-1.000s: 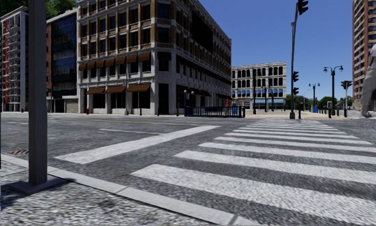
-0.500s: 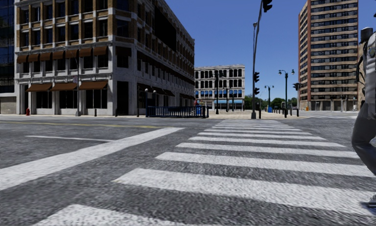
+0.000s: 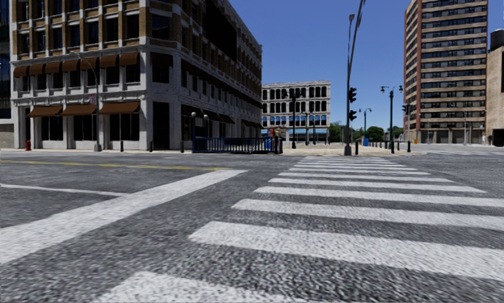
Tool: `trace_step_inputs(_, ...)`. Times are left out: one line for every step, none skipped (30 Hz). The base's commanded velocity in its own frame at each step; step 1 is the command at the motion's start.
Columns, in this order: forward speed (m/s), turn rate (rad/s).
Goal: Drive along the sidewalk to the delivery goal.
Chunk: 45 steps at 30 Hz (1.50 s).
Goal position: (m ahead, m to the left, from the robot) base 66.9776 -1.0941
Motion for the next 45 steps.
trace_step_inputs(2.00,0.00)
trace_step_inputs(2.00,0.00)
trace_step_inputs(2.00,0.00)
trace_step_inputs(2.00,0.00)
trace_step_inputs(2.00,0.00)
trace_step_inputs(2.00,-0.42)
trace_step_inputs(2.00,-0.42)
trace_step_inputs(2.00,-0.53)
trace_step_inputs(2.00,-0.61)
trace_step_inputs(2.00,-0.66)
trace_step_inputs(2.00,-0.66)
trace_step_inputs(2.00,-0.67)
trace_step_inputs(2.00,-0.68)
trace_step_inputs(2.00,-0.68)
trace_step_inputs(2.00,-0.68)
trace_step_inputs(2.00,-0.68)
trace_step_inputs(2.00,-0.68)
trace_step_inputs(2.00,-0.68)
trace_step_inputs(2.00,-0.68)
trace_step_inputs(2.00,-0.68)
trace_step_inputs(2.00,-0.64)
trace_step_inputs(2.00,-0.64)
trace_step_inputs(2.00,-0.14)
trace_step_inputs(2.00,0.00)
trace_step_inputs(2.00,0.00)
trace_step_inputs(2.00,0.00)
trace_step_inputs(2.00,0.00)
trace_step_inputs(2.00,0.00)
trace_step_inputs(2.00,0.00)
trace_step_inputs(2.00,0.00)
trace_step_inputs(2.00,0.00)
trace_step_inputs(2.00,0.00)
trace_step_inputs(2.00,0.00)
trace_step_inputs(2.00,0.00)
trace_step_inputs(2.00,0.00)
trace_step_inputs(2.00,0.00)
trace_step_inputs(2.00,0.00)
trace_step_inputs(2.00,0.00)
trace_step_inputs(2.00,0.00)
trace_step_inputs(2.00,0.00)
trace_step_inputs(2.00,0.00)
trace_step_inputs(2.00,0.00)
trace_step_inputs(2.00,0.00)
trace_step_inputs(2.00,0.00)
trace_step_inputs(2.00,0.00)
